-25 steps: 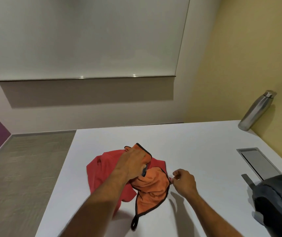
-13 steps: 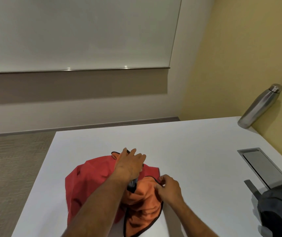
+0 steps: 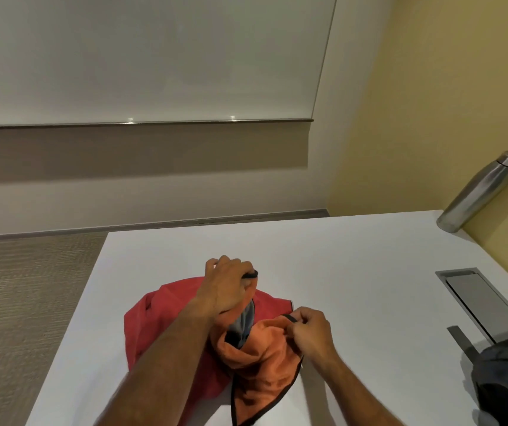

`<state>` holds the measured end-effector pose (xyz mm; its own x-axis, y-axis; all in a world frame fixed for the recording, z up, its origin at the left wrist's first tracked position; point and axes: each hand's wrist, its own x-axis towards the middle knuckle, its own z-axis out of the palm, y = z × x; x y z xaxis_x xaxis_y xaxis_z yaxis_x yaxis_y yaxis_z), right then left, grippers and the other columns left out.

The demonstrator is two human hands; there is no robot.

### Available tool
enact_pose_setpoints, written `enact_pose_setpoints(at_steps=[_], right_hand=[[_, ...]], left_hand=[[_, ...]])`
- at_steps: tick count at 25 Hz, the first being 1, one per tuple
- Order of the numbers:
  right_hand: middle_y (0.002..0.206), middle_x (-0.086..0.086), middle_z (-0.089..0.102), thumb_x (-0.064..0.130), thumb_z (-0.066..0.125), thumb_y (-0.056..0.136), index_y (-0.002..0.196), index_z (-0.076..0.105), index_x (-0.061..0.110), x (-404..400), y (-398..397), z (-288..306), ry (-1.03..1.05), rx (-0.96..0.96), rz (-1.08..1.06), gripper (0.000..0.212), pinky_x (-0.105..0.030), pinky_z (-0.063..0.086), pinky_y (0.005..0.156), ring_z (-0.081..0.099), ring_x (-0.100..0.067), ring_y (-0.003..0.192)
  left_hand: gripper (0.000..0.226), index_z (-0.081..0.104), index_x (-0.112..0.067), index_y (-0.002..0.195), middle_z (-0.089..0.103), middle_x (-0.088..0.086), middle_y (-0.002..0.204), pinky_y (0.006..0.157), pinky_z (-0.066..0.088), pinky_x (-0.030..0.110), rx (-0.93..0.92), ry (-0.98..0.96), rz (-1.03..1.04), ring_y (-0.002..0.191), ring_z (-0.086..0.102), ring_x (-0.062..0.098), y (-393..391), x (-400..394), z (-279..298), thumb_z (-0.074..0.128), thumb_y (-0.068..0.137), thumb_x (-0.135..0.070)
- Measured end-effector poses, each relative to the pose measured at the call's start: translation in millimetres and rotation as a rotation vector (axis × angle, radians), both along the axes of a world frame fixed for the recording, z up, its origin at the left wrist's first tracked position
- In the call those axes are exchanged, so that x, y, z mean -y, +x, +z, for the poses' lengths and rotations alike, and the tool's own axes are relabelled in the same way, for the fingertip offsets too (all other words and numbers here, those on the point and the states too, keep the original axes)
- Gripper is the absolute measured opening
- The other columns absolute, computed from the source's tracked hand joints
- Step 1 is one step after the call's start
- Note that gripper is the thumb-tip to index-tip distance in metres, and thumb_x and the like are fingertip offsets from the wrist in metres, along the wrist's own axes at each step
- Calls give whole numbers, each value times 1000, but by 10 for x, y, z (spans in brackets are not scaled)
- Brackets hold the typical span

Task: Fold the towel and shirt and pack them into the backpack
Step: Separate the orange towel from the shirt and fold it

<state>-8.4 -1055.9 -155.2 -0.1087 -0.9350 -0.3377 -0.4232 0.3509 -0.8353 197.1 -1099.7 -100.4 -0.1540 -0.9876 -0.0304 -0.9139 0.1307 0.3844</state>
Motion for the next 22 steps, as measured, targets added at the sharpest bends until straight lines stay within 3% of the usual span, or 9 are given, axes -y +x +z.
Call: enact_pose_setpoints(at_steps=[3,5,8,12,14,17,19,22], right_hand=[[50,0,55,2,55,53,47,55,18,-60,-127,176,2,181,-34,17,-23,36,47,49,-18,52],[54,-5,58,13,67,55,52,59,13,-115,-220,307,-14,256,12,8,-26,39,50,51,-19,54],[60,-10,61,32,85,72,64,68,4,-216,-388,443,-76,212,71,34,-30,44,53,54,-17,56],[76,-12,74,13,74,82,74,77,14,-334,-613,611,-132,211,-24,9,-36,54,61,69,-26,70],[80,-9,76,1,68,83,79,78,15,-411,-734,707,-135,263,-86,18,-34,56,63,71,-28,77],[83,-16,76,5,78,79,82,78,6,-536,-880,885,-171,397,-127,4,-35,57,71,72,-30,77],[78,-19,72,12,83,74,73,74,0,-600,-978,984,-193,443,-153,15,-36,54,70,67,-29,71],[71,-16,61,-1,77,75,63,57,4,-638,-1141,1105,-204,558,-236,23,-35,52,64,58,-29,72]], left_hand=[[22,63,-30,113,67,-8,112,99,27,38,-128,-30,110,111,50,18,72,-82,160,50,98,-21],[12,66,-33,103,70,-10,104,96,29,37,-219,-56,208,106,54,17,123,-148,273,57,95,-31],[10,66,-35,86,69,-15,92,94,33,37,-295,-63,302,92,59,13,215,-275,446,67,87,-45],[6,61,-34,88,67,-12,94,92,33,38,-298,-77,373,91,57,15,285,-504,606,61,94,-37],[9,58,-29,89,66,-10,92,91,33,37,-343,-82,424,90,56,17,302,-631,659,56,97,-33],[16,57,-21,82,64,-5,83,79,46,36,-549,-108,473,81,59,18,305,-793,751,59,95,-31],[26,56,-13,75,60,-2,72,60,43,29,-674,-163,508,67,54,15,272,-907,850,68,90,-32],[33,50,-14,66,50,-3,61,55,37,26,-774,-219,534,57,45,13,203,-1032,929,78,81,-24]])
